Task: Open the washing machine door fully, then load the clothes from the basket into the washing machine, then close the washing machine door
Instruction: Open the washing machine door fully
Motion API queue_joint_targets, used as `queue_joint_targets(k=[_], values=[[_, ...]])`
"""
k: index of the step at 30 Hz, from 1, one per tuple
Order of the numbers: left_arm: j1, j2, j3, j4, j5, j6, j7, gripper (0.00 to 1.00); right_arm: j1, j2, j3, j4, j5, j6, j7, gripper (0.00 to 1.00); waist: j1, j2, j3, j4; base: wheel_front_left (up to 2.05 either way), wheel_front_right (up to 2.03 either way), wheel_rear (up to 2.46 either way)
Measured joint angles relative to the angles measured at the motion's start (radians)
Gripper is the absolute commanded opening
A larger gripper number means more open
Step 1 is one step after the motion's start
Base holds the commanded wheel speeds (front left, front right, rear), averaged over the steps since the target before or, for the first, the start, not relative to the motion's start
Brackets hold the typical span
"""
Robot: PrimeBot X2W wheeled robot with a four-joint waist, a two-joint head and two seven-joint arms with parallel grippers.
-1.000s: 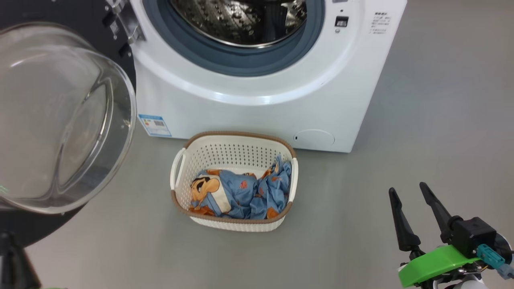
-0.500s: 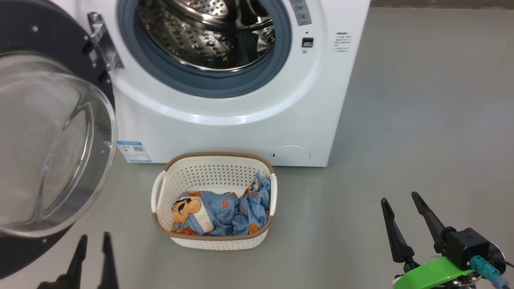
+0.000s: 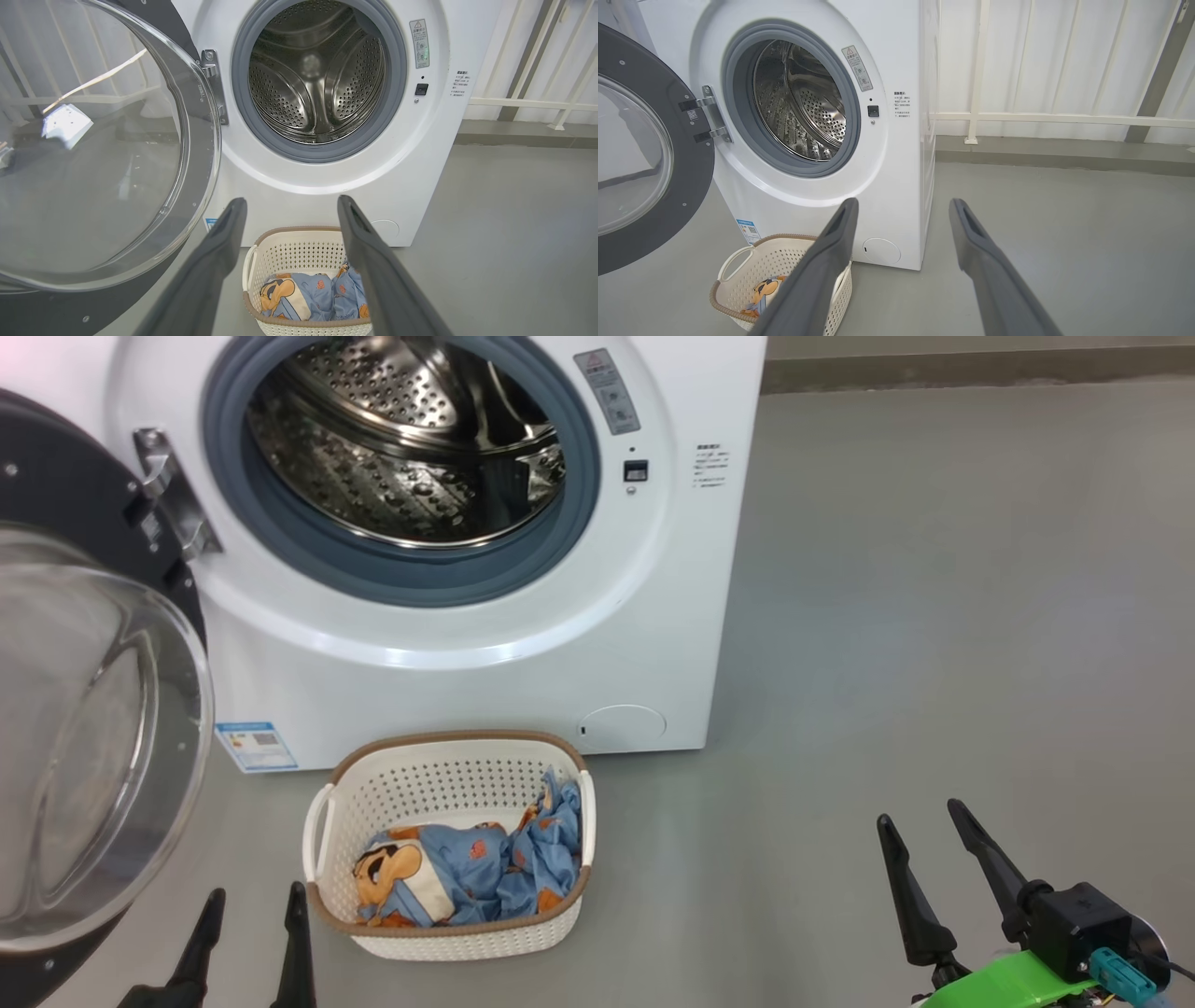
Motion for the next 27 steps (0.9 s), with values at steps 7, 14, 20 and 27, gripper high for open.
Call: queue_joint_targets(k=[7,14,20,27], values=[[0.0,0.009,0.002,0.003,0.0,0.0,0.008,1.0,0.002,0.001,-0.001,-0.012,0.0,0.0,0.006,1.0,0.0,0.0,-0.01,-0.025,0.0,0.0,0.0],[0.0,0.011,-0.001,0.002,0.0,0.004,0.015,1.0,0.015,0.002,-0.002,-0.012,0.0,0.0,0.007,1.0,0.0,0.0,-0.015,-0.027,0.0,0.0,0.0],[0.0,0.012,-0.005,0.002,0.0,0.009,0.016,1.0,0.02,0.003,-0.002,-0.012,0.0,0.0,0.007,1.0,0.0,0.0,-0.015,-0.026,0.0,0.0,0.0],[0.0,0.012,-0.005,0.002,-0.001,0.017,0.015,1.0,0.019,0.004,-0.002,-0.011,0.0,0.0,0.007,1.0,0.0,0.0,-0.016,-0.025,0.0,0.0,0.0]])
